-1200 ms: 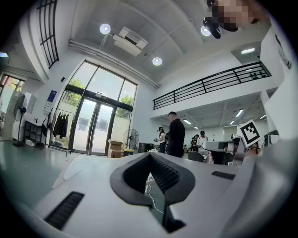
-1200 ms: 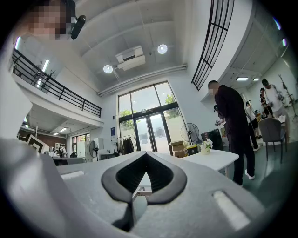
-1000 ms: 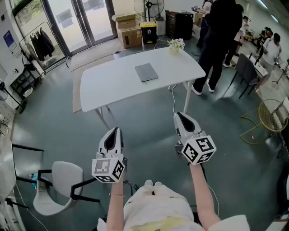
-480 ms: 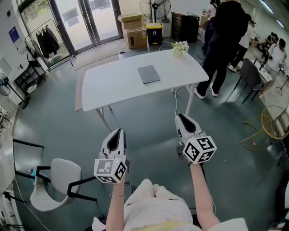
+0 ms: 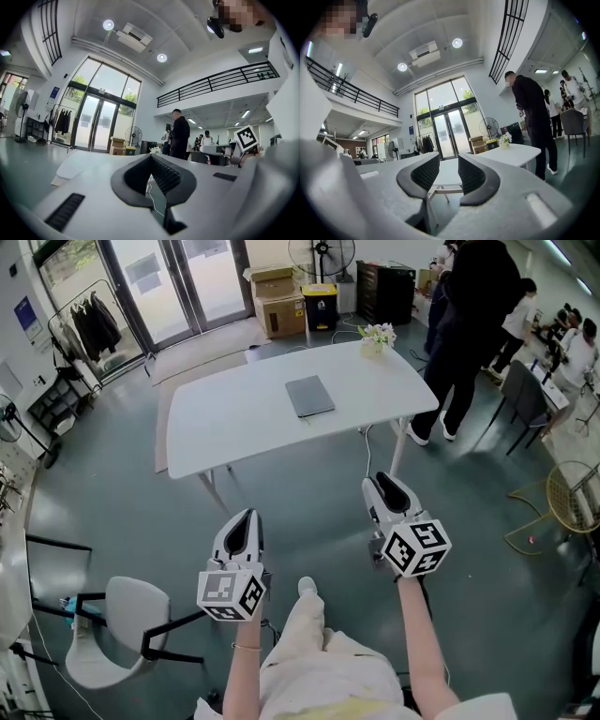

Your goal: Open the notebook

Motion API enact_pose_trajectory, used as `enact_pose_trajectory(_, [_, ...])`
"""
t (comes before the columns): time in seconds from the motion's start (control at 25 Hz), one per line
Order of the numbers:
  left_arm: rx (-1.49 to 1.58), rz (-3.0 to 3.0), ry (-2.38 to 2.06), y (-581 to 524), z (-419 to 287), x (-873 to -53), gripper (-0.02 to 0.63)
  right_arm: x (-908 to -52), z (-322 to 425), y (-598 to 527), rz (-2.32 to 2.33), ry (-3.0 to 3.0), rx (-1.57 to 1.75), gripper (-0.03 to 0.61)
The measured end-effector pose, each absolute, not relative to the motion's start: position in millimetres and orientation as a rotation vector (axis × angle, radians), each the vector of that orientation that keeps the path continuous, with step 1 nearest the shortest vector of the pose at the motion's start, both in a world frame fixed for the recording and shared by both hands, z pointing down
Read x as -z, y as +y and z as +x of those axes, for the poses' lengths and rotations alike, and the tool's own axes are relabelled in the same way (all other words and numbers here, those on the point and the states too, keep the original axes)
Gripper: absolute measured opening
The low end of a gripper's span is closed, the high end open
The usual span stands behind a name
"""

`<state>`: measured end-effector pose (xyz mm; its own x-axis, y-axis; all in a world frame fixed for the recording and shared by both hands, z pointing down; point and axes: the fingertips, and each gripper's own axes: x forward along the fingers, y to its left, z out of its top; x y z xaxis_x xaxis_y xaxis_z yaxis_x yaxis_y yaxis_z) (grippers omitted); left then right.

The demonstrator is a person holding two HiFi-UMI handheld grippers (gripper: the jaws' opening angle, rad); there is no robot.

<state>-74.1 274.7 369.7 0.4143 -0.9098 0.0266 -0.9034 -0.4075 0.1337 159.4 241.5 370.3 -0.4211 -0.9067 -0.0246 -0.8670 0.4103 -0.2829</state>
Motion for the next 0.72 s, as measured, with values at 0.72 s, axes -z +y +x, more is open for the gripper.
enact_pose_trajectory(0.72, [0.102,2.508,-1.601,99.5,-102.6,-378.6,0.0,-384.9,139.6,76.9,-1.625,2.46,0.402,0.135])
